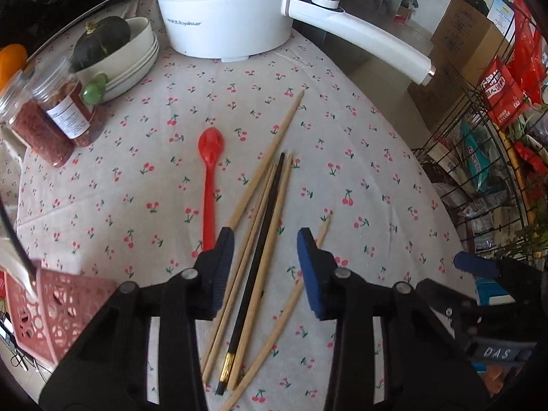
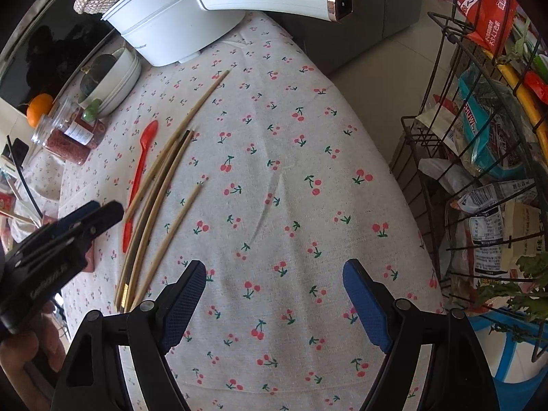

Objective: Organize utensils
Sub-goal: 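Reach the left gripper to the loose wooden chopsticks and grasp one, then lower the wooden chopstick into the pink holder with the left gripper while the right grasps another wooden chopstick, then lower the wooden chopstick into the pink holder and open the right gripper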

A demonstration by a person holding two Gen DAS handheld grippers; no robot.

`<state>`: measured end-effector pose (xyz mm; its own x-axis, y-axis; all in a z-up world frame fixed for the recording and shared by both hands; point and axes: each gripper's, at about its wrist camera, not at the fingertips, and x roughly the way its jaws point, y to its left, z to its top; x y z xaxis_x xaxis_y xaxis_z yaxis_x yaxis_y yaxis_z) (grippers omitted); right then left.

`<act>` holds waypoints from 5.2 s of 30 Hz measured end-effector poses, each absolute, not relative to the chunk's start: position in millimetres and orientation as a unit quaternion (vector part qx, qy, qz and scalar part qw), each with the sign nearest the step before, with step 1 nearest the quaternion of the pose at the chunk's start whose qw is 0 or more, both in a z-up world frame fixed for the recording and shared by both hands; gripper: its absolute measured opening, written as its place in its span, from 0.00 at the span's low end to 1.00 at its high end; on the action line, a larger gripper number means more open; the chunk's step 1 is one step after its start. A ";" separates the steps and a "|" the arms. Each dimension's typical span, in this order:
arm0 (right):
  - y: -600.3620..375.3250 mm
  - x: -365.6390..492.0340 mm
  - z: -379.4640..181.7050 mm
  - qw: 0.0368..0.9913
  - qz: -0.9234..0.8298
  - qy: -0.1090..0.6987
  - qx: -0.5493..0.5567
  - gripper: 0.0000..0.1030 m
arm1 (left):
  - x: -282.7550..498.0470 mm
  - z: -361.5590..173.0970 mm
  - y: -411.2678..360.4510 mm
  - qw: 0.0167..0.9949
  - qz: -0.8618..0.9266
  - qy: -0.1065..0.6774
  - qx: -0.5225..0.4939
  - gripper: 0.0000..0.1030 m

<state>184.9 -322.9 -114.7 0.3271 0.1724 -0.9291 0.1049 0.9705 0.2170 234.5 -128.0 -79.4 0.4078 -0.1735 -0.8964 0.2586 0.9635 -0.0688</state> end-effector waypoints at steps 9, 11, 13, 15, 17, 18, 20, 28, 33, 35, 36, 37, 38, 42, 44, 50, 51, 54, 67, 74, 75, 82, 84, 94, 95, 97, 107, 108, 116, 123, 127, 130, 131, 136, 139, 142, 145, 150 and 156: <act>-341.4 200.6 -127.3 0.803 0.012 0.585 0.117 0.81 | 301.7 -101.6 -154.7 0.840 -0.141 0.522 0.044 0.25; -347.3 203.9 -129.9 0.800 0.010 0.586 0.130 0.81 | 315.1 -109.1 -158.7 0.837 -0.140 0.527 0.044 0.25; -351.1 206.3 -131.0 0.797 0.009 0.587 0.140 0.81 | 324.7 -117.2 -161.9 0.835 -0.133 0.532 0.045 0.25; -352.1 208.0 -131.3 0.797 0.009 0.587 0.143 0.81 | 333.0 -124.7 -163.8 0.834 -0.126 0.535 0.047 0.25; -351.5 208.9 -131.5 0.797 0.008 0.587 0.141 0.81 | 338.4 -130.5 -164.3 0.832 -0.123 0.539 0.048 0.25; -351.4 209.9 -132.0 0.797 0.008 0.587 0.140 0.81 | 339.4 -129.9 -164.7 0.836 -0.124 0.532 0.049 0.25; -349.5 210.5 -132.7 0.798 0.007 0.587 0.136 0.81 | 341.4 -130.0 -165.5 0.836 -0.124 0.532 0.053 0.19; -344.2 213.7 -134.4 0.796 0.000 0.591 0.129 0.81 | 321.5 -116.2 -154.8 0.840 -0.136 0.521 0.063 0.09; -333.4 212.7 -130.5 0.799 0.004 0.588 0.125 0.81 | 282.2 -83.2 -138.0 0.852 -0.156 0.498 0.047 0.07; -328.4 211.3 -128.0 0.801 0.006 0.586 0.123 0.81 | 262.0 -67.8 -127.7 0.857 -0.161 0.489 0.034 0.07; -325.5 210.4 -126.9 0.802 0.007 0.585 0.122 0.81 | 250.6 -60.0 -123.1 0.860 -0.164 0.483 0.029 0.07; -322.2 210.0 -126.1 0.802 0.007 0.585 0.120 0.81 | 239.2 -53.1 -119.8 0.863 -0.167 0.477 0.026 0.07; -318.7 210.0 -125.9 0.803 0.009 0.584 0.118 0.81 | 227.9 -45.4 -115.7 0.866 -0.170 0.470 0.024 0.07; -301.3 211.7 -127.8 0.802 0.012 0.587 0.111 0.81 | 195.4 -25.2 -98.5 0.874 -0.180 0.452 0.004 0.07; -292.1 213.2 -130.4 0.799 0.017 0.591 0.114 0.81 | 176.9 -16.3 -89.5 0.878 -0.183 0.442 -0.008 0.07; -258.2 219.4 -142.5 0.793 0.020 0.600 0.098 0.81 | 129.9 -2.6 -55.7 0.895 -0.185 0.404 -0.040 0.07; -251.9 219.9 -144.5 0.793 0.021 0.602 0.093 0.80 | 125.8 -3.4 -48.8 0.897 -0.184 0.400 -0.045 0.07; -233.9 222.1 -151.3 0.792 0.011 0.605 0.081 0.79 | 121.7 -8.2 -33.2 0.896 -0.184 0.399 -0.062 0.07; -165.0 221.0 -150.6 0.814 -0.013 0.581 0.002 0.11 | 101.8 -10.2 20.6 0.904 -0.163 0.381 -0.103 0.07; -187.4 219.5 -147.9 0.816 0.065 0.566 0.093 0.06 | 92.9 -7.0 32.9 0.907 -0.165 0.373 -0.107 0.07; -189.4 215.9 -144.6 0.821 0.068 0.559 0.096 0.06 | 91.1 -5.4 33.9 0.908 -0.164 0.370 -0.105 0.07; -205.9 179.6 -95.5 0.867 0.099 0.477 0.104 0.06 | 77.9 13.8 46.9 0.923 -0.159 0.335 -0.099 0.07; -206.3 165.6 -78.5 0.881 0.109 0.449 0.101 0.06 | 74.8 21.6 52.8 0.928 -0.156 0.322 -0.104 0.07; -203.1 121.2 -9.6 0.918 0.163 0.345 0.105 0.06 | 63.7 60.7 89.8 0.953 -0.116 0.242 -0.140 0.07; -200.6 120.2 -5.4 0.920 0.168 0.338 0.104 0.06 | 64.1 62.6 93.4 0.955 -0.109 0.237 -0.141 0.07; -196.9 117.7 4.2 0.924 0.175 0.324 0.101 0.06 | 64.7 65.1 99.9 0.958 -0.096 0.230 -0.140 0.07; -180.8 114.7 24.5 0.927 0.201 0.298 0.108 0.06 | 92.5 39.1 111.8 0.958 -0.047 0.259 -0.118 0.07; -179.3 115.1 24.6 0.926 0.203 0.298 0.109 0.06 | 95.5 37.1 110.5 0.958 -0.043 0.261 -0.111 0.07; -171.7 118.2 26.7 0.925 0.211 0.296 0.112 0.06 | 120.3 17.7 99.3 0.952 -0.034 0.293 -0.086 0.07; -171.6 121.2 28.6 0.926 0.212 0.290 0.119 0.06 | 141.1 1.3 97.4 0.942 -0.040 0.319 -0.099 0.07; -170.4 123.0 30.6 0.926 0.214 0.285 0.128 0.06 | 147.1 -5.4 97.9 0.937 -0.048 0.327 -0.117 0.08; -167.7 124.4 33.7 0.926 0.218 0.277 0.136 0.06 | 145.5 -4.7 95.5 0.934 -0.052 0.334 -0.118 0.30; -166.5 124.8 35.4 0.926 0.219 0.274 0.140 0.06 | 143.1 -3.6 95.0 0.934 -0.050 0.334 -0.116 0.44; -158.4 128.2 44.4 0.926 0.228 0.254 0.160 0.06 | 126.2 -0.2 102.5 0.931 -0.043 0.343 -0.116 0.75; -151.4 130.6 48.5 0.926 0.236 0.240 0.171 0.06 | 117.8 -6.1 109.2 0.923 -0.040 0.364 -0.116 0.81; -142.9 132.0 52.4 0.929 0.241 0.224 0.172 0.06 | 111.1 -13.8 113.8 0.916 -0.036 0.385 -0.107 0.87; -134.3 135.0 53.7 0.931 0.241 0.216 0.170 0.06 | 105.7 -19.6 113.9 0.913 -0.031 0.396 -0.088 0.97; -119.5 143.4 45.7 0.937 0.225 0.216 0.158 0.06 | 99.3 -24.3 113.1 0.914 -0.032 0.400 -0.065 0.99; -100.8 153.0 32.8 0.947 0.202 0.218 0.123 0.06 | 100.4 -29.6 114.7 0.908 -0.018 0.414 -0.063 0.99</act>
<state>153.0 -100.8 32.8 0.8233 0.4362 -0.3633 -0.3294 0.8883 0.3202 100.4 114.7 -29.6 0.6562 -0.0853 -0.7497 -0.0185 0.9915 -0.1290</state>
